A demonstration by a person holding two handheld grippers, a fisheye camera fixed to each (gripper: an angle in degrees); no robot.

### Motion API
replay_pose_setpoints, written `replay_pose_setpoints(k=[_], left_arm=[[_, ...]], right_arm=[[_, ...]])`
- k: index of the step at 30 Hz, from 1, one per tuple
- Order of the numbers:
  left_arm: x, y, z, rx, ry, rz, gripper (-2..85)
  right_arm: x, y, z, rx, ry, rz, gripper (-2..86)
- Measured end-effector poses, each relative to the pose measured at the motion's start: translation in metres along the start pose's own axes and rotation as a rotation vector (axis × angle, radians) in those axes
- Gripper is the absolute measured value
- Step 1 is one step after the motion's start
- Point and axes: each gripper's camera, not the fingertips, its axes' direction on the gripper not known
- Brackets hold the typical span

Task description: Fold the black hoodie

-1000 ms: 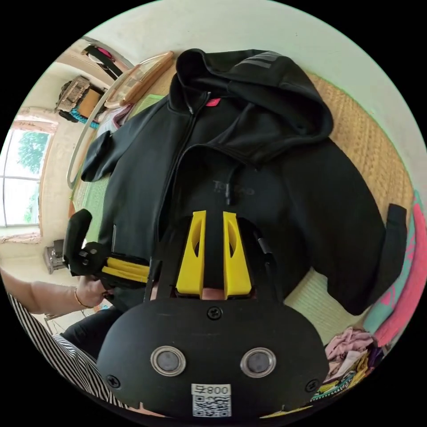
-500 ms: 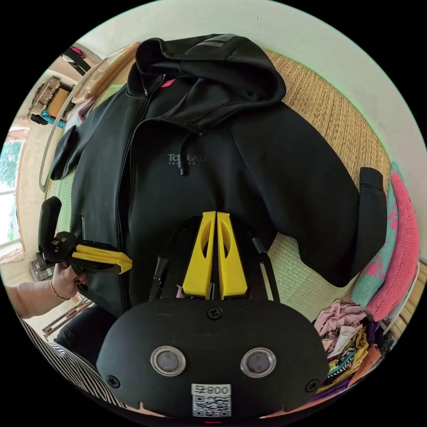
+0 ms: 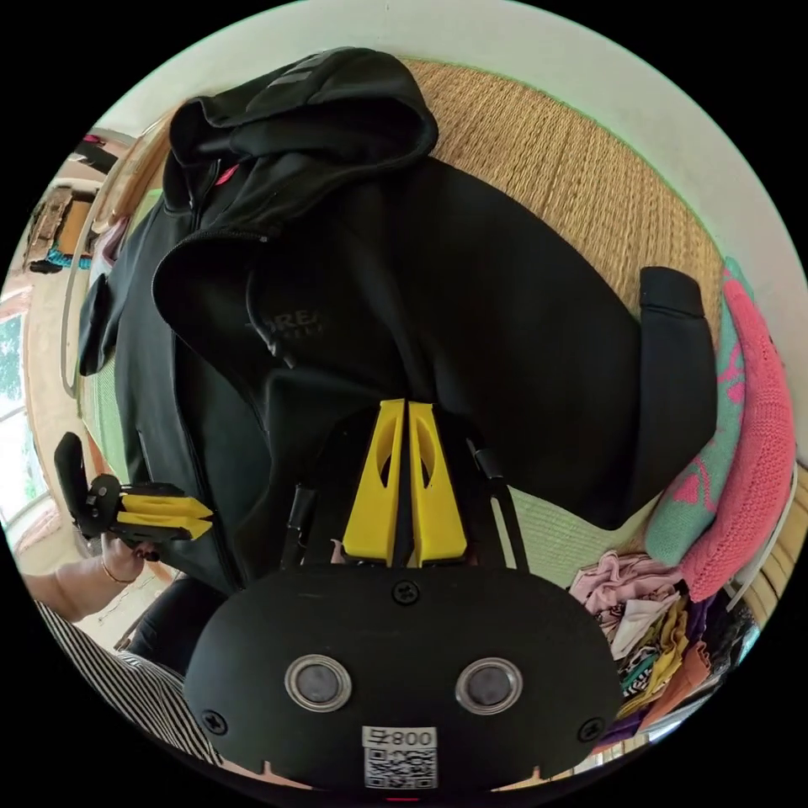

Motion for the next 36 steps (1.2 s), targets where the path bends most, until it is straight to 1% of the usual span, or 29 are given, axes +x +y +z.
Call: replay_pose_setpoints(k=[4, 8, 11, 13, 15, 18, 20, 21, 26, 30, 33, 36], left_arm=[[0.000, 0.036, 0.013, -0.040, -0.041, -0.089, 6.6], [0.011, 0.056, 0.036, -0.078, -0.054, -0.128, 7.5], [0.016, 0.066, 0.058, -0.127, -0.047, -0.167, 8.0], [0.017, 0.071, 0.073, -0.155, -0.029, -0.199, 8.1], [0.019, 0.073, 0.085, -0.172, -0.032, -0.214, 8.1], [0.023, 0.070, 0.099, -0.182, -0.062, -0.207, 7.6], [0.024, 0.065, 0.109, -0.203, -0.074, -0.204, 6.8], [0.024, 0.064, 0.111, -0.207, -0.077, -0.203, 6.5], [0.028, 0.061, 0.126, -0.218, -0.110, -0.197, 4.9], [0.034, 0.058, 0.132, -0.214, -0.117, -0.212, 5.9], [0.046, 0.055, 0.132, -0.168, -0.123, -0.188, 6.7], [0.045, 0.050, 0.151, -0.209, -0.143, -0.192, 6.9]], right_arm=[[-0.018, 0.000, -0.006, 0.019, 0.046, -0.008, 0.7], [-0.042, 0.016, -0.017, 0.051, -0.013, -0.056, 2.9], [-0.076, 0.040, -0.013, 0.006, -0.035, -0.138, 6.2], [-0.099, 0.068, 0.004, -0.059, 0.020, -0.177, 7.1], [-0.103, 0.089, 0.023, -0.118, 0.062, -0.170, 7.4], [-0.090, 0.120, 0.059, -0.230, 0.044, -0.099, 8.0], [-0.085, 0.132, 0.060, -0.158, 0.026, -0.093, 7.3], [-0.083, 0.132, 0.061, -0.155, 0.048, -0.093, 6.2], [-0.080, 0.114, 0.063, -0.220, 0.057, -0.192, 1.7], [-0.055, 0.112, 0.054, -0.243, 0.079, -0.176, 0.8], [-0.036, 0.113, 0.048, -0.253, 0.094, -0.165, 0.8], [-0.015, 0.108, 0.051, -0.267, -0.003, -0.101, 1.3]])
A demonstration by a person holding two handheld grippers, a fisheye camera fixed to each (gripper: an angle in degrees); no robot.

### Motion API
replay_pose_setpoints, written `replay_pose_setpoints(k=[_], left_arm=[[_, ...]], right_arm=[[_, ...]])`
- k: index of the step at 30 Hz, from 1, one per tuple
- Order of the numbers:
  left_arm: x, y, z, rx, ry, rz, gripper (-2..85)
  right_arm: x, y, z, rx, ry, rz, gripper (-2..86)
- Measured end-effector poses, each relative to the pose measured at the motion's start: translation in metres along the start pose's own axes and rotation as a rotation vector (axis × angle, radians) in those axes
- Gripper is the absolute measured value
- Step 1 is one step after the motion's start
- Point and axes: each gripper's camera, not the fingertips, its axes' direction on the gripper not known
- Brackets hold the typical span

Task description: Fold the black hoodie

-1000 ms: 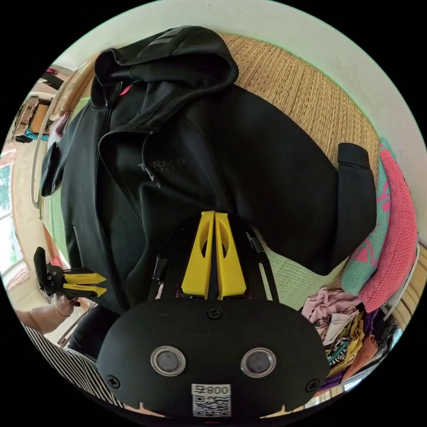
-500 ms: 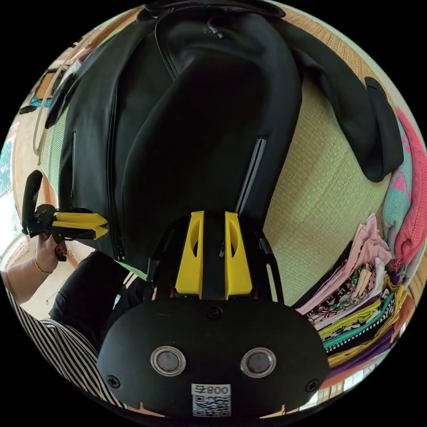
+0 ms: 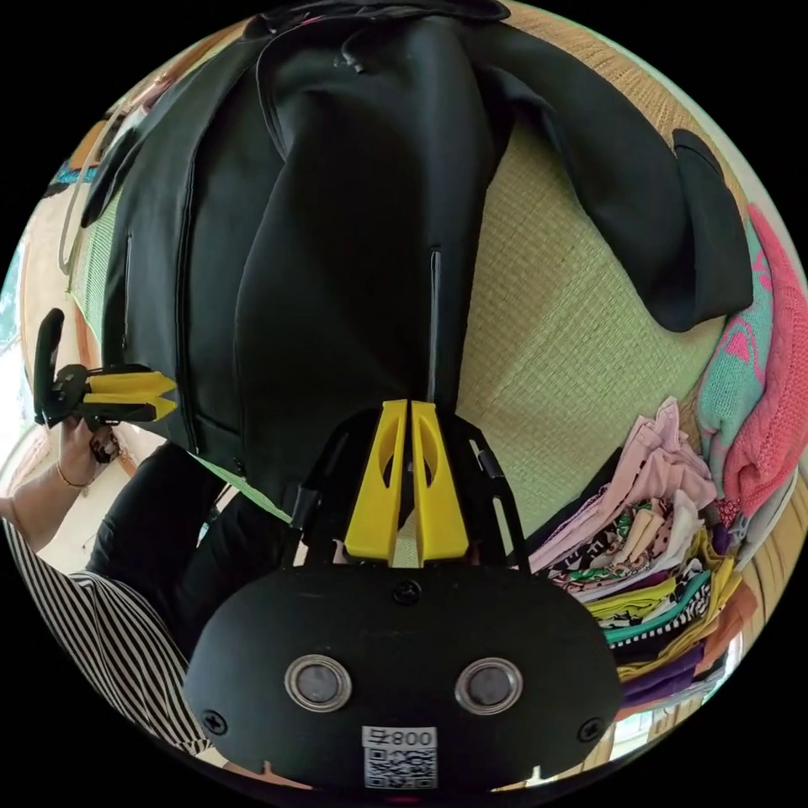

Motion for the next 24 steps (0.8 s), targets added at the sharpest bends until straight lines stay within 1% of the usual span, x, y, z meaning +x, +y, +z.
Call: replay_pose_setpoints(k=[2, 5, 8, 9, 11, 13, 14, 16, 19, 24], left_arm=[[0.000, -0.002, 0.009, 0.006, -0.061, -0.008, 5.0], [-0.005, -0.002, 0.014, 0.005, -0.030, -0.012, 3.1], [-0.011, -0.005, 0.019, -0.005, -0.001, -0.015, 2.2], [-0.011, -0.005, 0.020, -0.005, 0.004, -0.014, 2.1], [-0.013, -0.005, 0.023, -0.003, 0.014, -0.001, 1.6], [-0.014, -0.004, 0.024, 0.000, 0.019, 0.005, 1.3], [-0.017, -0.004, 0.025, -0.001, 0.029, 0.003, 1.1], [-0.020, -0.005, 0.027, -0.005, 0.041, 0.002, 0.9], [-0.023, -0.004, 0.028, -0.007, 0.046, 0.010, 0.6], [-0.027, -0.003, 0.029, -0.004, 0.050, 0.031, 0.4]], right_arm=[[0.007, 0.000, -0.003, 0.003, -0.017, 0.024, 1.8], [0.012, 0.003, -0.022, 0.046, -0.039, 0.046, 2.4], [0.011, -0.003, -0.065, 0.188, -0.069, 0.038, 3.1], [0.007, -0.012, -0.082, 0.255, -0.111, 0.014, 4.4], [0.000, -0.037, -0.104, 0.332, -0.198, -0.050, 6.4], [-0.016, -0.088, -0.127, 0.413, -0.298, -0.146, 7.8], [-0.020, -0.103, -0.132, 0.429, -0.317, -0.169, 8.0], [-0.041, -0.163, -0.149, 0.468, -0.322, -0.225, 8.3], [-0.064, -0.232, -0.165, 0.476, -0.290, -0.254, 8.6], [-0.071, -0.304, -0.185, 0.474, -0.256, -0.210, 8.9]])
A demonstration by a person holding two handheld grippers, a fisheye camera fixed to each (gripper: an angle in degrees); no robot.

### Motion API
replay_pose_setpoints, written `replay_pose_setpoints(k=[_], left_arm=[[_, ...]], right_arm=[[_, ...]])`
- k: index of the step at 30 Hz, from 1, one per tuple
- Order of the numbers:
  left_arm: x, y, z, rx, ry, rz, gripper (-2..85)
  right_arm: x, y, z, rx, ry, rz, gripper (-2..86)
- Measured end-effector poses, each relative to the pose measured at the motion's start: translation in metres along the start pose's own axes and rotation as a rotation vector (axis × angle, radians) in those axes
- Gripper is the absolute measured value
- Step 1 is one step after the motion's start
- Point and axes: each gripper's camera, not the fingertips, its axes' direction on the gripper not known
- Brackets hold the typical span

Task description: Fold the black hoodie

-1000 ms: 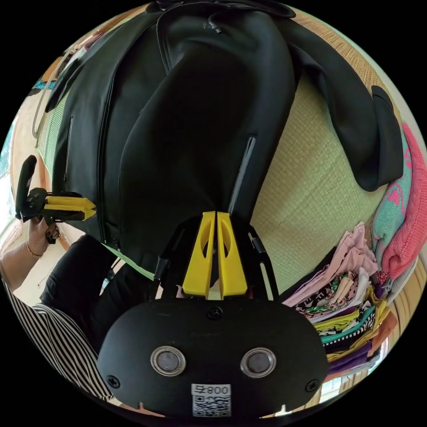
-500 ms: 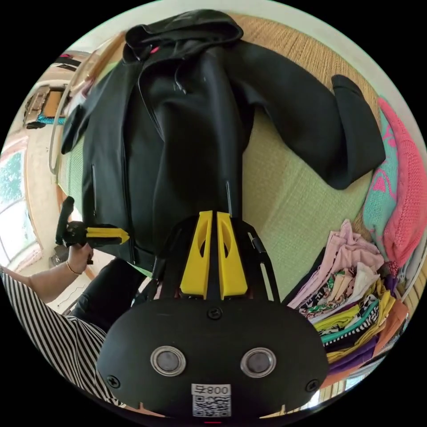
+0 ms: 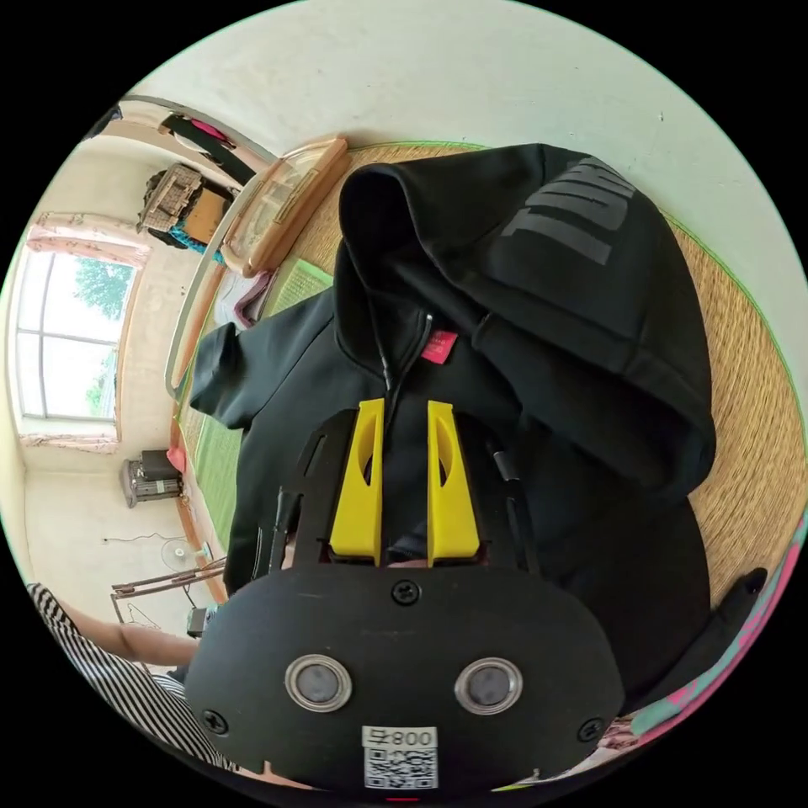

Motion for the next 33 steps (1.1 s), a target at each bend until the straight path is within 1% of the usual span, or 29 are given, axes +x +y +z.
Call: replay_pose_setpoints(k=[2, 5, 7, 9, 12, 17, 23, 28, 33], left_arm=[[-0.004, 0.001, 0.000, 0.003, 0.015, 0.002, 0.4], [-0.008, 0.003, -0.001, 0.007, 0.031, 0.013, 0.4], [-0.010, 0.004, -0.003, 0.013, 0.044, 0.020, 0.4], [-0.012, 0.005, -0.005, 0.019, 0.060, 0.026, 0.3], [-0.014, 0.006, -0.009, 0.023, 0.072, 0.039, 0.3], [-0.019, 0.009, -0.014, 0.027, 0.086, 0.044, 0.2], [-0.025, 0.009, -0.014, 0.022, 0.090, 0.043, 0.2], [-0.031, 0.008, -0.015, 0.020, 0.100, 0.039, 0.2], [-0.035, 0.007, -0.015, 0.017, 0.095, 0.043, 0.2]], right_arm=[[0.002, -0.016, -0.001, 0.023, 0.011, 0.019, 9.3], [0.007, -0.036, 0.009, -0.007, 0.015, 0.059, 9.3], [0.008, -0.042, 0.005, 0.005, 0.020, 0.073, 8.4], [0.005, -0.044, 0.000, 0.009, 0.005, 0.063, 8.5], [-0.005, -0.050, -0.002, -0.011, 0.043, 0.034, 8.3], [-0.016, -0.054, -0.015, 0.024, 0.011, 0.032, 8.9], [-0.041, -0.064, -0.022, 0.024, 0.066, -0.004, 9.2], [-0.073, -0.056, -0.035, 0.044, 0.188, -0.083, 9.3], [-0.094, -0.072, -0.044, 0.070, 0.214, -0.115, 9.9]])
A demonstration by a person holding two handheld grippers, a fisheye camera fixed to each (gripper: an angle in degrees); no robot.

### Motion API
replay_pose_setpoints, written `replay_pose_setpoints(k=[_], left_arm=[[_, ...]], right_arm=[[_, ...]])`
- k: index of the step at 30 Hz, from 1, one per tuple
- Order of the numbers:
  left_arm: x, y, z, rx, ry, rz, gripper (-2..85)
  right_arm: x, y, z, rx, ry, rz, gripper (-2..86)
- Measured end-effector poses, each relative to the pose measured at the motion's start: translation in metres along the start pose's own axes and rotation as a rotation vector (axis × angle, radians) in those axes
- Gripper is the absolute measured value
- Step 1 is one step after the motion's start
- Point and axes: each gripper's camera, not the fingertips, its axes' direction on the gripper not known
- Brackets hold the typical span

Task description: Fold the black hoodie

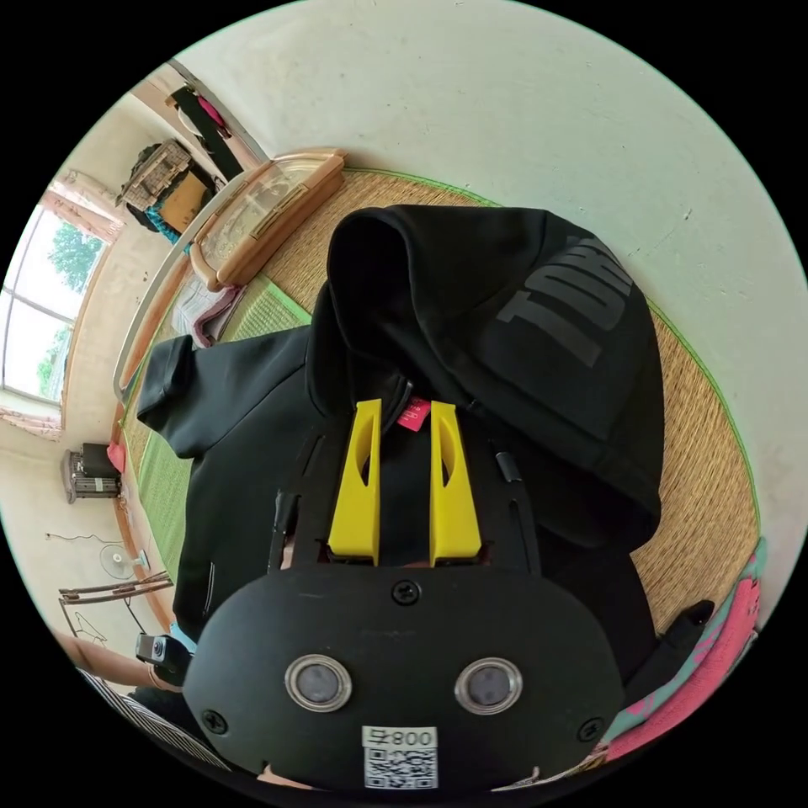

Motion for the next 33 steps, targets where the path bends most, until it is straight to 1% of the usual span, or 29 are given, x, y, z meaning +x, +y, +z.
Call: replay_pose_setpoints(k=[5, 8, 12, 18, 21, 24, 29, 31, 33], left_arm=[[-0.005, -0.001, -0.001, 0.002, 0.005, -0.006, 0.3], [-0.007, -0.002, -0.002, 0.002, 0.005, -0.003, 0.3], [-0.008, -0.002, -0.005, 0.004, 0.004, 0.005, 0.3], [-0.006, -0.002, -0.017, 0.037, 0.051, 0.028, 0.3], [-0.001, -0.005, -0.023, 0.056, 0.073, 0.063, 0.3], [0.001, -0.013, -0.017, 0.026, 0.071, 0.080, 0.3], [-0.002, -0.024, -0.005, -0.004, 0.064, 0.068, 0.5], [-0.006, -0.028, -0.002, -0.003, 0.091, 0.055, 0.6], [-0.011, -0.034, 0.004, -0.022, 0.068, 0.041, 0.7]], right_arm=[[-0.013, -0.024, 0.015, -0.051, 0.002, -0.010, 10.2], [-0.014, -0.032, 0.018, -0.053, 0.008, 0.012, 8.4], [-0.021, -0.034, 0.010, -0.052, -0.030, -0.027, 4.2], [-0.027, -0.019, -0.050, 0.017, -0.055, -0.125, 1.6], [-0.019, -0.010, -0.068, 0.036, -0.057, -0.123, 1.3], [-0.014, -0.009, -0.055, 0.006, -0.015, -0.096, 1.4], [-0.007, -0.008, -0.037, -0.003, -0.004, -0.059, 1.6], [-0.006, -0.008, -0.014, -0.048, 0.047, -0.060, 1.8], [-0.003, -0.007, 0.011, -0.091, 0.065, -0.049, 2.0]])
